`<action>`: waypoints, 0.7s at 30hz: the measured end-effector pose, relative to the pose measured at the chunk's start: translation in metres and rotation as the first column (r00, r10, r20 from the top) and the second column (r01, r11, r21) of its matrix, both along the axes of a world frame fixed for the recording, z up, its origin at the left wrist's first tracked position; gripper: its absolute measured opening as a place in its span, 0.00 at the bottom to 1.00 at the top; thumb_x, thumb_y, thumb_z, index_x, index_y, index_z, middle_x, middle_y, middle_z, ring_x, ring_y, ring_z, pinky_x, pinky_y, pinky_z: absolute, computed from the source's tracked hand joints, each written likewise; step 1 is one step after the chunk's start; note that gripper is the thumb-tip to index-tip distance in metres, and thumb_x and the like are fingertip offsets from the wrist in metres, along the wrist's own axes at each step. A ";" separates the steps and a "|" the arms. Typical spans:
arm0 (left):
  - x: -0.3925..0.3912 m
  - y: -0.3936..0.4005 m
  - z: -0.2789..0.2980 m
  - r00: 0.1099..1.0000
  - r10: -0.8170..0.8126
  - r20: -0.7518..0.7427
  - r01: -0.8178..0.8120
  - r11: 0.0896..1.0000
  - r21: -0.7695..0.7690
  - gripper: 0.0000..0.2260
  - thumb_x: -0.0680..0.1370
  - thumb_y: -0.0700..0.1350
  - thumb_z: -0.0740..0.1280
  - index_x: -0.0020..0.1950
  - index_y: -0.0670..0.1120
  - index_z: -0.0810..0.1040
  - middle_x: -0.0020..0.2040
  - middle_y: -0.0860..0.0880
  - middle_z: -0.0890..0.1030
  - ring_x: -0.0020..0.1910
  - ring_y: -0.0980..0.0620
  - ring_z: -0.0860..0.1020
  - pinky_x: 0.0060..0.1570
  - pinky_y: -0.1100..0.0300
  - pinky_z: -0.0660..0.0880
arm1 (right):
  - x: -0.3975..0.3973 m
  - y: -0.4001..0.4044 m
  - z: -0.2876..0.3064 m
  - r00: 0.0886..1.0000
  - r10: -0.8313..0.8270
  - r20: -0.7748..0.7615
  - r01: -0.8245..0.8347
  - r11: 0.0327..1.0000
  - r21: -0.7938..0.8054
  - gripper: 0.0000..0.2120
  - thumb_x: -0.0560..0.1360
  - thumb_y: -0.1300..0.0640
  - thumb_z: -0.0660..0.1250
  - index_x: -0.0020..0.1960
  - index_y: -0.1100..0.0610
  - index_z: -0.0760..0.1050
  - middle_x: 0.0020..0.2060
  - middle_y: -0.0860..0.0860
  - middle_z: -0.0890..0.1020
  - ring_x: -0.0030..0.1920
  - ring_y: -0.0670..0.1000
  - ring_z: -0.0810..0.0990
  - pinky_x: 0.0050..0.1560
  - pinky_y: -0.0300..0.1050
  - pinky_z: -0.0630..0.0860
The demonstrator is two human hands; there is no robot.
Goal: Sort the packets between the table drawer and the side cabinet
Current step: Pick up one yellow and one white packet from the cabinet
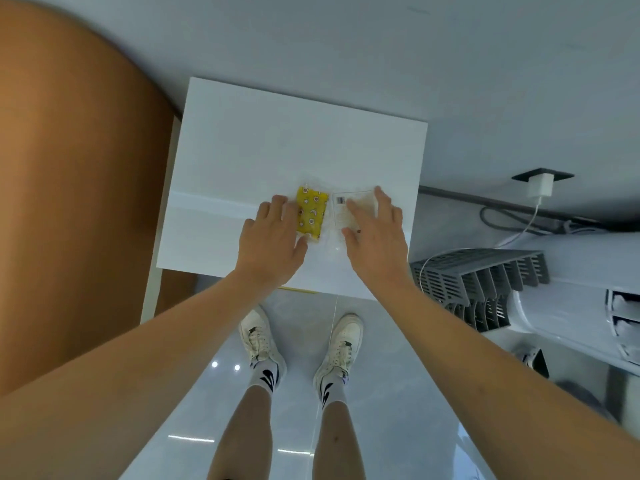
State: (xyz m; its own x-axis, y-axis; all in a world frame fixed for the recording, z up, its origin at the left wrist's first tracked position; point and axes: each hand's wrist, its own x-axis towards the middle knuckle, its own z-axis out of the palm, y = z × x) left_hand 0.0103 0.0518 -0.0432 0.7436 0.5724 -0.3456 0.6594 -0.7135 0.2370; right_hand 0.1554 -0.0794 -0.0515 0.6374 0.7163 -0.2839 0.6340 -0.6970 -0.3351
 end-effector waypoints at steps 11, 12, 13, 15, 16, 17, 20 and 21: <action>0.066 0.011 -0.005 0.812 0.575 -0.096 -0.562 0.727 -0.394 0.30 0.69 0.48 0.81 0.61 0.42 0.67 0.55 0.43 0.78 0.53 0.41 0.80 0.46 0.48 0.78 | 0.008 0.030 -0.005 0.826 -0.484 -0.290 0.493 0.869 -0.045 0.43 0.68 0.61 0.79 0.75 0.52 0.58 0.57 0.54 0.76 0.57 0.58 0.76 0.48 0.47 0.74; 0.065 0.012 -0.005 0.801 0.588 -0.110 -0.573 0.700 -0.426 0.26 0.69 0.49 0.80 0.58 0.43 0.70 0.52 0.44 0.79 0.50 0.42 0.80 0.42 0.50 0.77 | 0.009 0.029 -0.004 0.818 -0.488 -0.304 0.503 0.864 -0.036 0.40 0.69 0.62 0.78 0.73 0.53 0.59 0.54 0.52 0.76 0.54 0.56 0.78 0.45 0.45 0.74; 0.062 0.012 -0.006 0.791 0.601 -0.119 -0.581 0.675 -0.455 0.22 0.70 0.49 0.80 0.54 0.43 0.73 0.50 0.45 0.80 0.48 0.43 0.81 0.40 0.53 0.76 | 0.011 0.027 -0.001 0.809 -0.496 -0.315 0.511 0.859 -0.038 0.37 0.70 0.62 0.78 0.72 0.54 0.61 0.51 0.50 0.76 0.50 0.54 0.78 0.43 0.44 0.73; 0.055 0.011 -0.002 0.748 0.654 -0.111 -0.601 0.598 -0.530 0.16 0.72 0.50 0.78 0.51 0.42 0.79 0.47 0.45 0.83 0.47 0.44 0.82 0.40 0.52 0.78 | 0.013 0.026 0.004 0.772 -0.530 -0.351 0.552 0.833 -0.045 0.30 0.72 0.60 0.77 0.67 0.55 0.65 0.50 0.49 0.76 0.47 0.52 0.76 0.43 0.43 0.73; 0.050 0.009 0.000 0.713 0.694 -0.105 -0.611 0.540 -0.579 0.14 0.73 0.50 0.77 0.51 0.42 0.81 0.47 0.45 0.84 0.47 0.44 0.83 0.42 0.50 0.80 | 0.013 0.025 0.007 0.740 -0.546 -0.393 0.578 0.815 -0.044 0.26 0.71 0.58 0.78 0.64 0.56 0.69 0.50 0.48 0.76 0.47 0.51 0.77 0.45 0.44 0.75; 0.045 0.009 0.005 0.675 0.731 -0.101 -0.614 0.480 -0.627 0.13 0.73 0.50 0.76 0.51 0.43 0.82 0.47 0.44 0.84 0.47 0.44 0.83 0.45 0.49 0.81 | 0.013 0.024 0.009 0.704 -0.552 -0.447 0.602 0.797 -0.036 0.21 0.71 0.56 0.78 0.59 0.57 0.73 0.50 0.48 0.79 0.48 0.52 0.80 0.47 0.46 0.79; 0.029 0.010 0.032 0.584 0.808 -0.078 -0.565 0.335 -0.754 0.10 0.76 0.47 0.75 0.55 0.44 0.83 0.50 0.45 0.85 0.48 0.46 0.84 0.42 0.53 0.82 | 0.011 0.024 0.031 0.614 -0.517 -0.596 0.651 0.759 0.012 0.13 0.71 0.56 0.78 0.52 0.59 0.80 0.46 0.51 0.85 0.47 0.51 0.85 0.50 0.53 0.84; 0.024 0.011 0.046 0.553 0.830 -0.074 -0.536 0.286 -0.794 0.09 0.77 0.45 0.74 0.57 0.46 0.83 0.51 0.46 0.85 0.49 0.48 0.84 0.40 0.55 0.82 | 0.009 0.026 0.043 0.611 -0.500 -0.614 0.653 0.756 0.034 0.12 0.72 0.56 0.78 0.51 0.60 0.80 0.45 0.52 0.86 0.46 0.51 0.85 0.49 0.53 0.84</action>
State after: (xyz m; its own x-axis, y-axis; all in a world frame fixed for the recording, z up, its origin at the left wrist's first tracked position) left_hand 0.0339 0.0631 0.0025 0.3250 0.6155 -0.7181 0.5955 0.4566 0.6609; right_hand 0.1639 -0.0536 -0.0085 0.7302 0.3432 -0.5907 -0.2181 -0.7023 -0.6777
